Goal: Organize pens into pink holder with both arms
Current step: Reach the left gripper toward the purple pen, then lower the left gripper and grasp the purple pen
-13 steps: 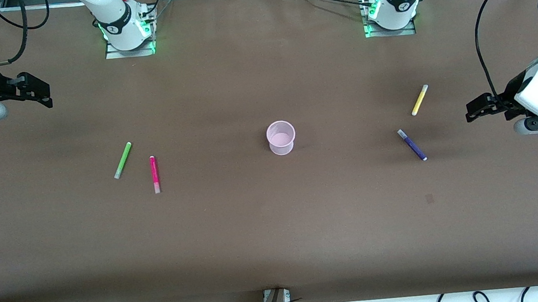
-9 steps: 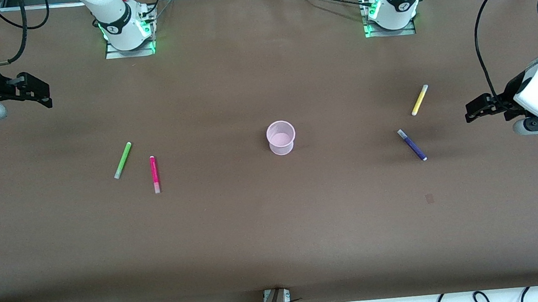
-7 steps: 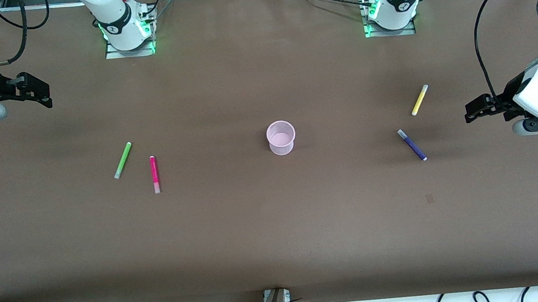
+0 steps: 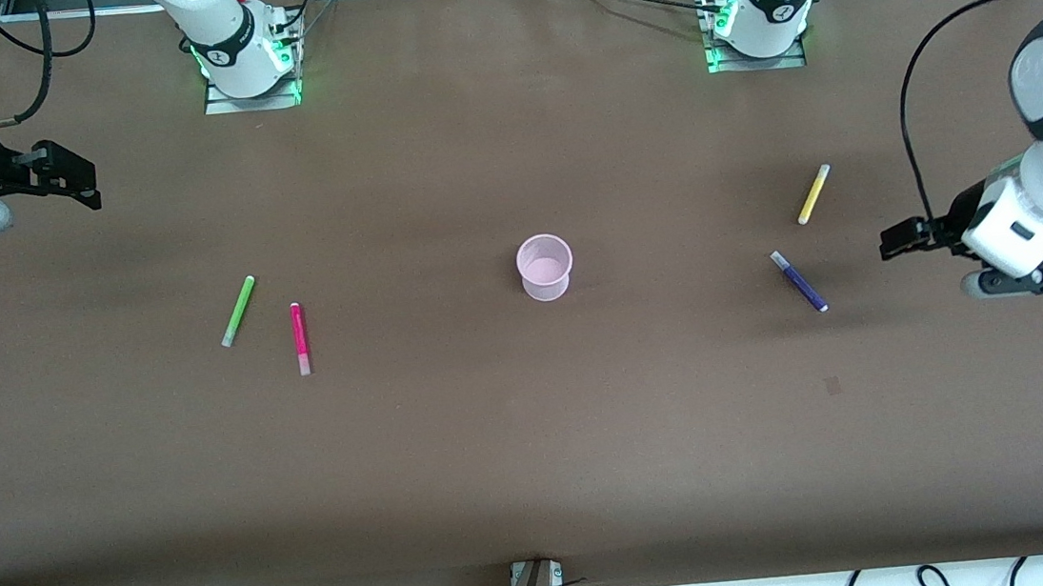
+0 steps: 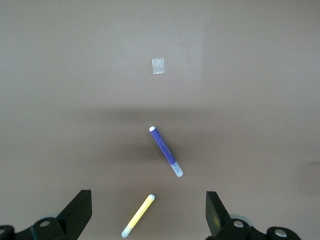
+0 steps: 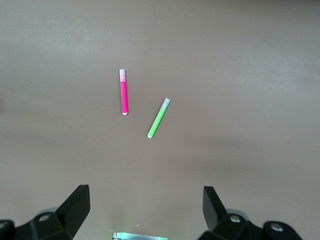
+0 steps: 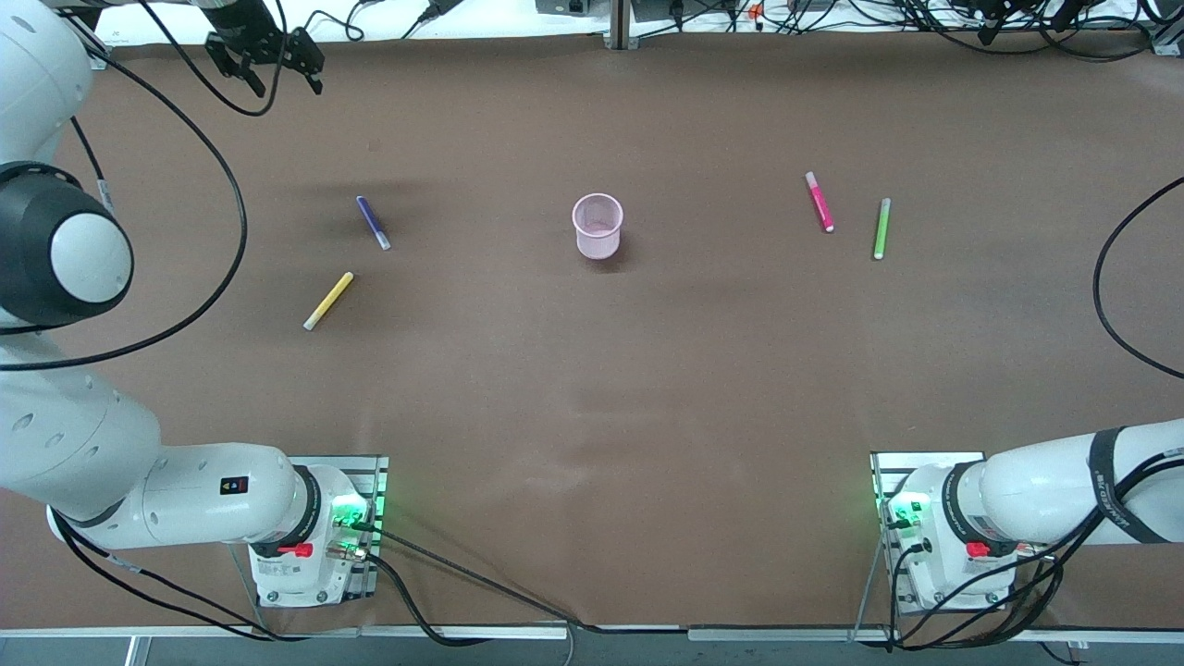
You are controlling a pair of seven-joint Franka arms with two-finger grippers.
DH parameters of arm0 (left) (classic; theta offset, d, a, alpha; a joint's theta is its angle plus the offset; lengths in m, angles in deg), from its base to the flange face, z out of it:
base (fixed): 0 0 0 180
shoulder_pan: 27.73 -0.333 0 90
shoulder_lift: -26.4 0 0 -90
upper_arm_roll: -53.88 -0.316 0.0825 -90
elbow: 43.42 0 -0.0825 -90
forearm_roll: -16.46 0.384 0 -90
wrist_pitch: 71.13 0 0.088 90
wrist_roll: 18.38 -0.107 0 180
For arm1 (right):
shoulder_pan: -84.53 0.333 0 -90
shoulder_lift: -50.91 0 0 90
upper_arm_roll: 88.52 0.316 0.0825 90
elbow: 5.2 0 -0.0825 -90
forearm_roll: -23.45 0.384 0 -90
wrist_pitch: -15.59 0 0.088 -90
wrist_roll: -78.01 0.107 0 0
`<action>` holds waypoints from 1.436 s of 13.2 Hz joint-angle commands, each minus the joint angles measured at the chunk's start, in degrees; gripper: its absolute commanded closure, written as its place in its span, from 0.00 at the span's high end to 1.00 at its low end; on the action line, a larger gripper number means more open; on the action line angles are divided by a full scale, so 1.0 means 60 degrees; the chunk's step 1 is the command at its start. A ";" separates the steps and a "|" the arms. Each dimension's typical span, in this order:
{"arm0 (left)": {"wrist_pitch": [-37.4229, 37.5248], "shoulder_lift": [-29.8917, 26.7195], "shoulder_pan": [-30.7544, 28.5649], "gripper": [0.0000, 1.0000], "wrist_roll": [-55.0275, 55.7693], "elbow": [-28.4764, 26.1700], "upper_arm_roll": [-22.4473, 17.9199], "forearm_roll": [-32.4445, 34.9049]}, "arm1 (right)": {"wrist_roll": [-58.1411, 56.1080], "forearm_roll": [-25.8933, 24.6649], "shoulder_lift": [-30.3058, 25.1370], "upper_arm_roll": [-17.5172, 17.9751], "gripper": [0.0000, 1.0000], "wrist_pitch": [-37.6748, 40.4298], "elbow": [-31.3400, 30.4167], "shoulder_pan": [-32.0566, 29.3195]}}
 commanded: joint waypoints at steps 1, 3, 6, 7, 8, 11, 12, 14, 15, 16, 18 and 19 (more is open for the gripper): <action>-0.0407 0.0716 -0.0004 1.00 0.0401 -0.0245 -0.0007 0.0024 | 0.0058 -0.0076 0.0114 0.0024 1.00 0.0149 0.0261 -0.0051; -0.1706 0.1025 0.0011 1.00 0.0824 -0.1019 -0.0007 0.0038 | 0.0058 -0.0076 0.0099 0.0024 1.00 0.0149 0.0261 -0.0051; -0.3673 0.1084 -0.0018 1.00 0.2052 -0.2470 -0.0007 0.0038 | 0.0058 -0.0076 0.0100 0.0024 1.00 0.0149 0.0261 -0.0051; -0.3735 0.1230 -0.0019 1.00 0.2637 -0.2590 -0.0007 0.0038 | 0.0058 -0.0076 0.0099 0.0024 1.00 0.0149 0.0261 -0.0051; -0.3735 0.1420 0.0025 1.00 0.3397 -0.2635 0.0007 0.0038 | 0.0058 -0.0076 0.0114 0.0024 1.00 0.0149 0.0261 -0.0051; -0.3823 0.2064 0.0333 1.00 0.4458 -0.2635 0.0007 0.0038 | 0.0058 -0.0076 0.0114 0.0024 1.00 0.0149 0.0261 -0.0051; -0.3983 0.2168 0.0333 1.00 0.4488 -0.2635 0.0007 0.0038 | 0.0058 -0.0076 0.0114 0.0024 1.00 0.0149 0.0261 -0.0051; -0.4217 0.2387 0.0289 1.00 0.4503 -0.2591 0.0007 0.0024 | 0.0058 -0.0076 0.0114 0.0024 1.00 0.0163 0.0261 -0.0051; -0.4436 0.2504 0.0289 1.00 0.4503 -0.2591 0.0007 0.0024 | 0.0058 -0.0076 0.0114 0.0024 1.00 0.0163 0.0261 -0.0051; -0.4540 0.2578 0.0289 1.00 0.4503 -0.2591 0.0007 0.0024 | 0.0058 -0.0076 0.0114 0.0024 1.00 0.0163 0.0261 -0.0051; -0.4556 0.2666 0.0289 1.00 0.4503 -0.2577 0.0007 0.0038 | 0.0058 -0.0076 0.0114 0.0024 1.00 0.0178 0.0276 -0.0051; -0.4585 0.2725 0.0289 1.00 0.4489 -0.2547 -0.0007 0.0038 | 0.0058 -0.0076 0.0114 0.0024 1.00 0.0178 0.0261 -0.0051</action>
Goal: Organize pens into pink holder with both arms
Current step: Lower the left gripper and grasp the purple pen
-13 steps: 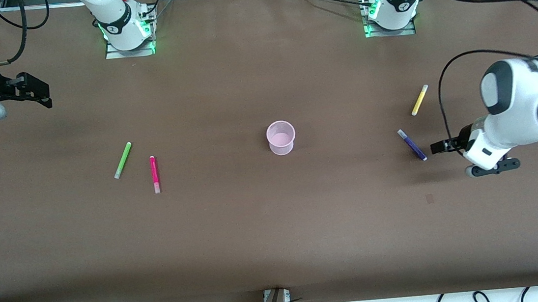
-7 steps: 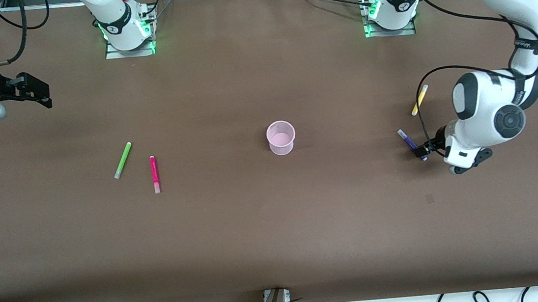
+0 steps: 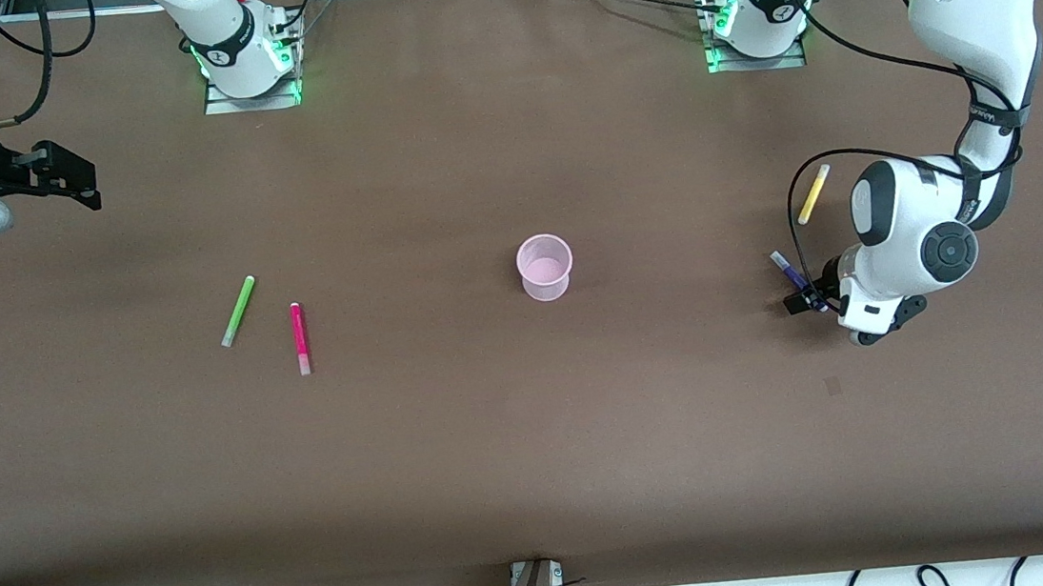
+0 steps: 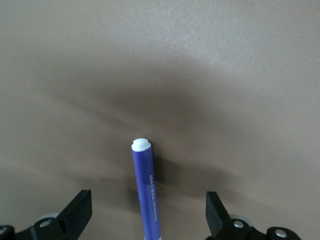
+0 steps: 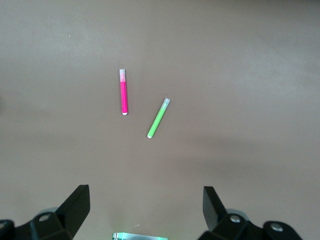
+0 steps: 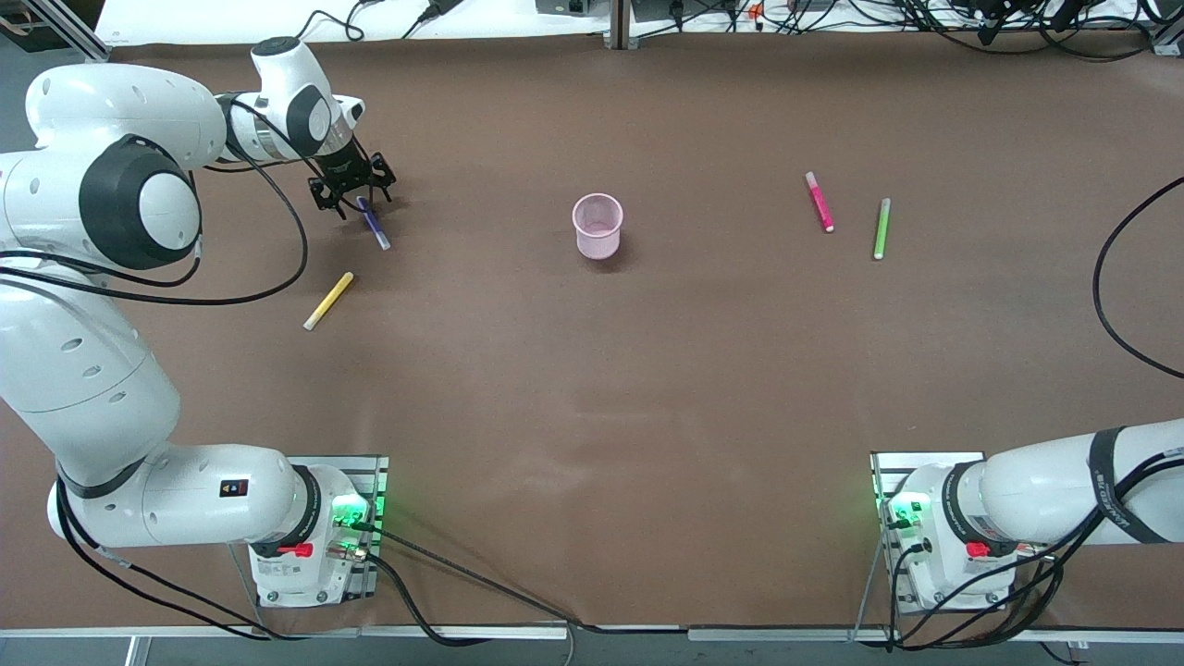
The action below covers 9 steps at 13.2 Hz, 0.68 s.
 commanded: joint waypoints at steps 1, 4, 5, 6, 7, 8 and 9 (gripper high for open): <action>-0.0268 0.0161 -0.0012 0.93 0.0098 0.0103 0.0000 0.0039 | 0.0058 -0.0076 0.0105 0.0024 1.00 0.0178 0.0254 -0.0050; -0.0329 0.0249 -0.0042 0.55 -0.0004 0.0117 0.0001 0.0039 | 0.0058 -0.0076 0.0105 0.0024 1.00 0.0178 0.0254 -0.0065; -0.0329 0.0249 -0.0056 0.38 -0.0019 0.0132 0.0001 0.0039 | 0.0058 -0.0076 0.0105 0.0024 1.00 0.0163 0.0254 -0.0065; -0.0329 0.0249 -0.0042 0.18 -0.0048 0.0146 0.0001 0.0039 | 0.0058 -0.0076 0.0105 0.0024 1.00 0.0163 0.0254 -0.0065; -0.0329 0.0249 -0.0042 0.01 -0.0063 0.0147 0.0001 0.0054 | 0.0058 -0.0076 0.0105 0.0024 1.00 0.0149 0.0254 -0.0065; -0.0329 0.0249 -0.0042 0.00 -0.0077 0.0161 0.0001 0.0069 | 0.0058 -0.0076 0.0105 0.0024 1.00 0.0149 0.0254 -0.0065; -0.0329 0.0235 -0.0042 0.00 -0.0063 0.0176 0.0001 0.0083 | 0.0058 -0.0091 0.0105 0.0024 1.00 0.0149 0.0254 -0.0065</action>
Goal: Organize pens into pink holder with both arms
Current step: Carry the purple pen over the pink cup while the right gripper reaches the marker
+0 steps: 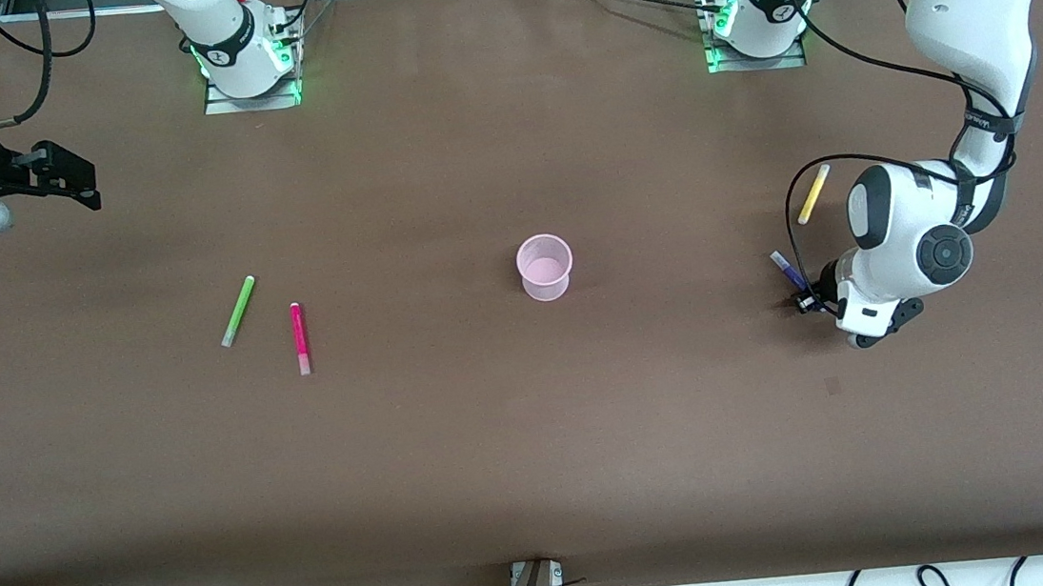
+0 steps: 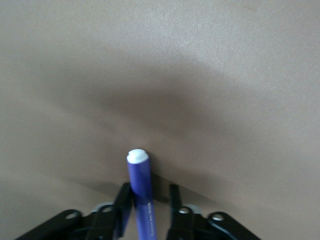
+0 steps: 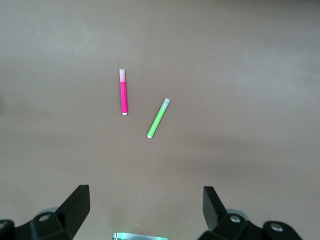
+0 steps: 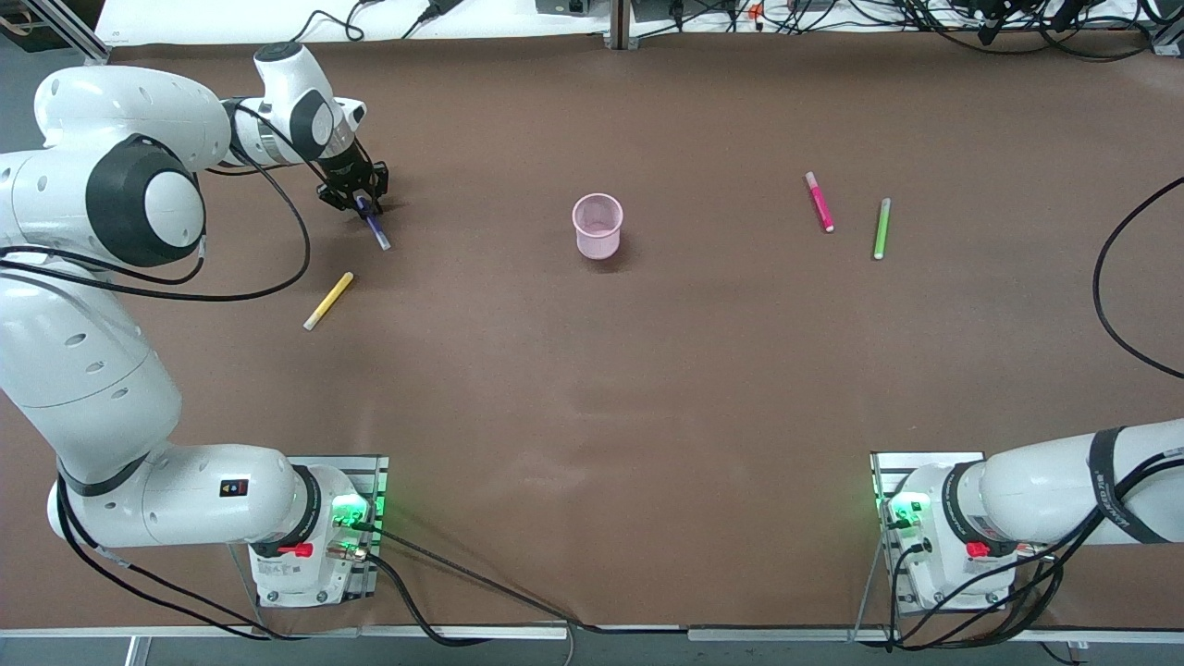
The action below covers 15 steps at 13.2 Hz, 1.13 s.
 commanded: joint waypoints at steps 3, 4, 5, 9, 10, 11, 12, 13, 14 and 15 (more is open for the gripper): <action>0.0144 -0.0133 0.0061 0.00 0.0110 0.0568 0.0013 0.0025 | 0.0058 -0.0091 0.0104 0.0026 1.00 0.0148 0.0254 -0.0076; 0.0390 -0.0351 0.0163 0.00 0.0155 0.0802 0.0100 -0.0004 | 0.0058 -0.0091 0.0104 0.0026 1.00 0.0148 0.0254 -0.0076; 0.0886 -0.0528 0.0178 0.00 0.0315 0.1210 0.0246 -0.0005 | 0.0058 -0.0091 0.0104 0.0026 1.00 0.0148 0.0254 -0.0076; 0.2443 -0.0690 0.0208 0.00 0.2315 0.3013 0.1459 0.0010 | 0.0028 -0.0105 0.0104 0.0026 1.00 0.0090 0.0269 -0.0061; 0.2444 -0.0705 0.0266 0.00 0.3309 0.3190 0.1927 0.0126 | 0.0057 -0.0105 0.0206 0.0055 1.00 0.0075 0.0284 -0.0047; 0.2444 -0.0720 0.0469 0.00 0.4291 0.3438 0.2193 0.0185 | 0.0159 -0.0091 0.0236 0.0056 1.00 0.0075 0.0327 -0.0003; 0.2444 -0.0720 0.0964 0.00 0.5185 0.3716 0.2225 0.0389 | 0.0160 -0.0120 0.0236 0.0099 1.00 0.0046 0.0342 0.0055; 0.2444 -0.0720 0.1506 0.00 0.6108 0.3937 0.2182 0.0637 | 0.0175 -0.0120 0.0294 0.0143 1.00 -0.0128 0.0342 0.0085; 0.2371 -0.0691 0.2019 0.00 0.7089 0.4011 0.2181 0.1032 | 0.0146 -0.0091 0.0439 0.0115 1.00 -0.0188 0.0357 0.0071; 0.2341 -0.0647 0.2503 0.00 0.8056 0.4027 0.2167 0.1659 | 0.0102 0.0156 0.0484 0.0100 1.00 -0.0217 0.0342 -0.0002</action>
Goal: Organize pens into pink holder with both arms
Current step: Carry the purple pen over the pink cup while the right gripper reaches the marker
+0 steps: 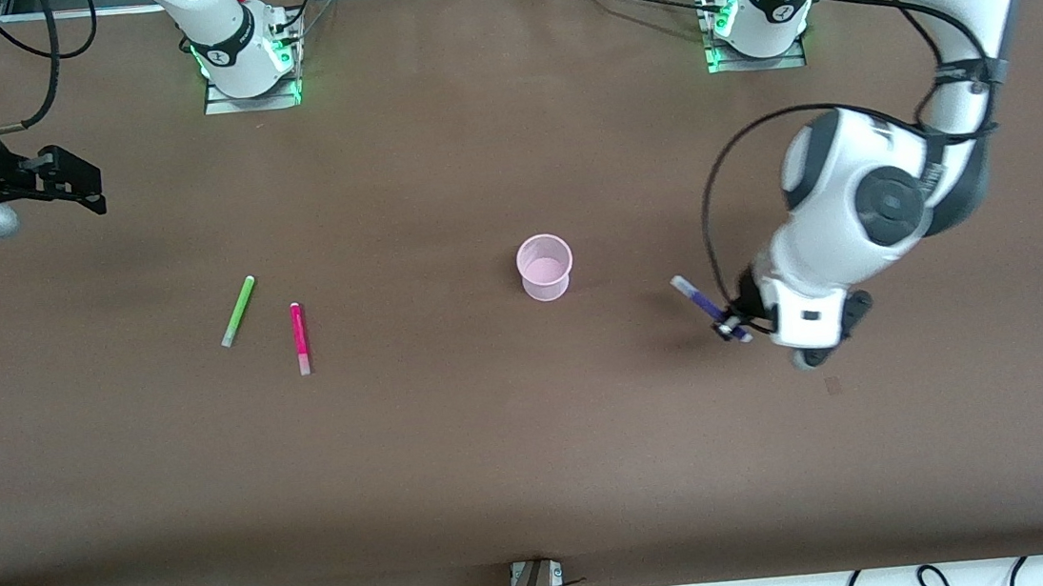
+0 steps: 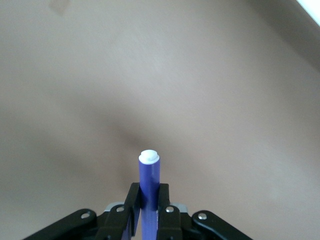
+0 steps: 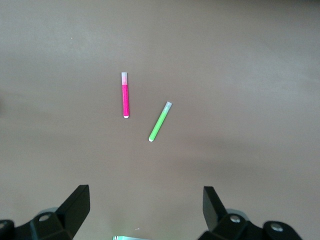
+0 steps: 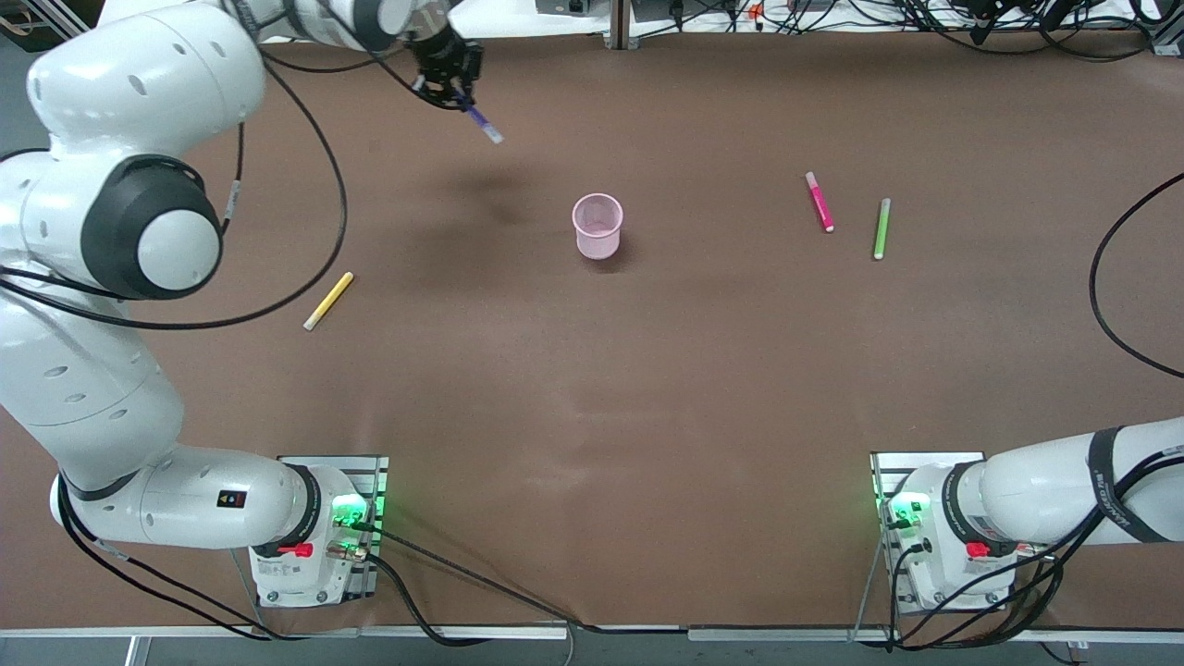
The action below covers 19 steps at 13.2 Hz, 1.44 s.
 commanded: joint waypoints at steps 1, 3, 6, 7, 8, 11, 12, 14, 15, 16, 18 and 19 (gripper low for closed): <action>0.0059 0.0191 0.1274 0.00 0.2554 0.0351 -0.0144 0.1573 | 0.0069 0.0545 0.0524 -0.0028 1.00 -0.0002 0.0316 -0.0086; -0.0553 0.0206 0.1876 0.00 0.4356 0.0322 -0.0159 0.2746 | 0.0011 0.0637 0.1051 -0.0029 1.00 0.0027 0.0316 -0.0116; -0.0411 0.0235 0.2886 0.00 0.7226 0.0191 -0.0188 0.4796 | 0.0010 0.0753 0.1654 -0.0029 1.00 0.0027 0.0229 -0.0043; 0.0141 0.0265 0.3339 0.00 0.8092 0.0147 -0.0174 0.5658 | 0.0040 0.0769 0.1669 -0.0014 1.00 -0.0132 -0.0033 -0.0028; 0.0625 0.0352 0.3721 0.00 0.8912 0.0146 -0.0174 0.6522 | 0.0054 0.0783 0.1712 -0.0014 1.00 -0.0743 -0.0572 -0.0028; 0.1462 0.0557 0.4338 0.00 0.9623 0.0132 -0.0188 0.7160 | 0.0069 0.0813 0.1784 0.0088 1.00 -0.2314 -0.2098 0.0001; 0.1726 0.0688 0.4528 0.00 0.9769 0.0146 -0.0188 0.7437 | 0.0127 0.0943 0.2061 0.0089 1.00 -0.2708 -0.2275 0.0205; 0.2065 0.0908 0.4764 0.00 1.0587 0.0146 -0.0188 0.8095 | 0.0361 0.1047 0.2370 0.0089 1.00 -0.3644 -0.2830 0.0396; 0.2283 0.1025 0.4982 0.00 1.0808 0.0146 -0.0203 0.8273 | 0.0420 0.1047 0.2473 0.0089 1.00 -0.4172 -0.3210 0.0571; 0.2387 0.1172 0.5115 0.00 1.0999 0.0219 -0.0203 0.8463 | 0.0435 0.1047 0.2532 0.0089 1.00 -0.4772 -0.3591 0.0616; 0.2548 0.1319 0.5437 0.00 1.1132 0.0249 -0.0203 0.8640 | 0.0435 0.1047 0.2781 0.0089 0.98 -0.5857 -0.4179 0.0675; 0.2651 0.1334 0.5598 0.00 1.1133 0.0249 -0.0203 0.8655 | 0.0435 0.1062 0.2956 0.0089 0.96 -0.6210 -0.4283 0.0690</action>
